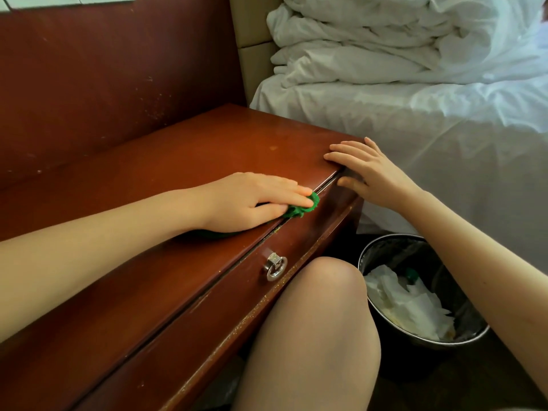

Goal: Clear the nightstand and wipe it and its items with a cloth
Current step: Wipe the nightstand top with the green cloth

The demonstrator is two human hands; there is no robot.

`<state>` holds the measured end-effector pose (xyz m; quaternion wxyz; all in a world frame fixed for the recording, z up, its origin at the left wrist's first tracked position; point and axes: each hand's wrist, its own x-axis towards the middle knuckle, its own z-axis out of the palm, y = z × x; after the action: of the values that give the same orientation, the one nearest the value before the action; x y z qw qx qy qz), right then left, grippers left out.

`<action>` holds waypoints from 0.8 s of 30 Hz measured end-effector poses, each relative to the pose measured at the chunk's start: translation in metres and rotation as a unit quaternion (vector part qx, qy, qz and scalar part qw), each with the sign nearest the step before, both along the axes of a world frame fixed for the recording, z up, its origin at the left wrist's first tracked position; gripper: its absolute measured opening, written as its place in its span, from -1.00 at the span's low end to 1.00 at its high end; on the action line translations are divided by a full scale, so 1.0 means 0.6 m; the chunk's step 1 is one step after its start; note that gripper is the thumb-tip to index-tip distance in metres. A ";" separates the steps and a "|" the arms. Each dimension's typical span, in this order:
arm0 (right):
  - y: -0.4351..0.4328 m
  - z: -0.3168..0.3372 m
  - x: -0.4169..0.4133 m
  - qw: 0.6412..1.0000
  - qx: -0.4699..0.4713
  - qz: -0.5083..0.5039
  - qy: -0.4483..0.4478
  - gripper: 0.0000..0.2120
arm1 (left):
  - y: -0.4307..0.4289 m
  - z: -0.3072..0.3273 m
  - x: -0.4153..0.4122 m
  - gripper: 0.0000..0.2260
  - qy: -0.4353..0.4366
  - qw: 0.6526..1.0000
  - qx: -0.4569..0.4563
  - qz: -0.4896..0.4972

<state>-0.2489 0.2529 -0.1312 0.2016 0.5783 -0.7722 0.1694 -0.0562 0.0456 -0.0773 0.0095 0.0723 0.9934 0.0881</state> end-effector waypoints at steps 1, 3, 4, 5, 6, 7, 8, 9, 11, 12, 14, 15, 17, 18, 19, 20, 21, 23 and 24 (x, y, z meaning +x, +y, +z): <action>0.000 0.003 0.001 1.000 0.003 0.001 0.000 -0.48 | 0.013 0.009 -0.006 -0.62 0.002 1.000 0.021 -0.017; 0.000 0.009 0.002 1.000 0.009 0.002 -0.002 -0.48 | 0.040 0.025 -0.017 -0.65 0.008 0.999 0.034 -0.036; 0.000 0.011 0.002 1.000 0.012 0.003 0.003 -0.48 | 0.043 0.030 -0.027 -0.64 0.017 0.999 0.039 -0.033; 0.001 0.012 0.001 1.000 0.014 0.003 0.013 -0.49 | 0.038 0.031 -0.039 -0.64 0.025 0.999 0.044 -0.016; 0.001 0.013 0.000 1.000 0.017 0.003 0.025 -0.49 | 0.029 0.028 -0.054 -0.64 0.030 0.999 0.045 0.003; 0.001 0.013 0.000 0.999 0.019 0.001 0.037 -0.50 | 0.020 0.025 -0.066 -0.64 0.031 0.998 0.043 0.021; 0.000 0.011 0.000 0.999 0.021 -0.002 0.045 -0.50 | 0.013 0.026 -0.076 -0.65 0.038 0.998 0.042 0.038; -0.001 0.010 0.000 0.999 0.024 -0.006 0.048 -0.50 | 0.003 0.026 -0.086 -0.65 0.043 0.996 0.042 0.058; -0.002 0.007 0.001 0.999 0.025 -0.011 0.043 -0.50 | -0.017 0.028 -0.098 -0.65 0.044 0.994 0.038 0.093; -0.001 0.006 0.002 0.999 0.024 -0.011 0.040 -0.50 | -0.027 0.029 -0.101 -0.65 0.045 0.993 0.033 0.107; 0.000 0.005 0.005 0.999 0.020 -0.012 0.029 -0.49 | -0.041 0.031 -0.100 -0.64 0.053 0.989 0.024 0.133; 0.000 0.006 0.008 1.000 0.016 -0.013 0.019 -0.48 | -0.045 0.031 -0.096 -0.64 0.055 0.988 0.020 0.144; -0.005 0.011 0.019 1.000 0.002 -0.016 -0.008 -0.45 | -0.043 0.031 -0.081 -0.64 0.056 0.986 0.005 0.156; -0.010 0.013 0.025 1.000 -0.003 -0.018 -0.022 -0.42 | -0.040 0.031 -0.068 -0.64 0.058 0.986 -0.004 0.154; -0.015 0.015 0.031 0.999 -0.003 -0.020 -0.031 -0.39 | -0.035 0.031 -0.052 -0.64 0.059 0.987 -0.010 0.148; -0.021 0.015 0.036 0.999 0.001 -0.021 -0.034 -0.35 | -0.029 0.031 -0.034 -0.64 0.060 0.989 -0.013 0.138; -0.026 0.014 0.040 0.999 0.004 -0.021 -0.031 -0.32 | -0.023 0.031 -0.015 -0.64 0.061 0.990 -0.013 0.123; -0.034 0.013 0.044 0.999 0.005 -0.022 -0.026 -0.32 | -0.008 0.030 0.024 -0.64 0.060 0.995 -0.010 0.085; -0.036 0.014 0.043 0.999 0.005 -0.023 -0.027 -0.35 | 0.001 0.030 0.042 -0.63 0.056 0.996 -0.008 0.063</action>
<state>-0.2230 0.2310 -0.1230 0.1819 0.5567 -0.7911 0.1764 -0.0308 0.0461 -0.0592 -0.0515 0.0148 0.9957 0.0759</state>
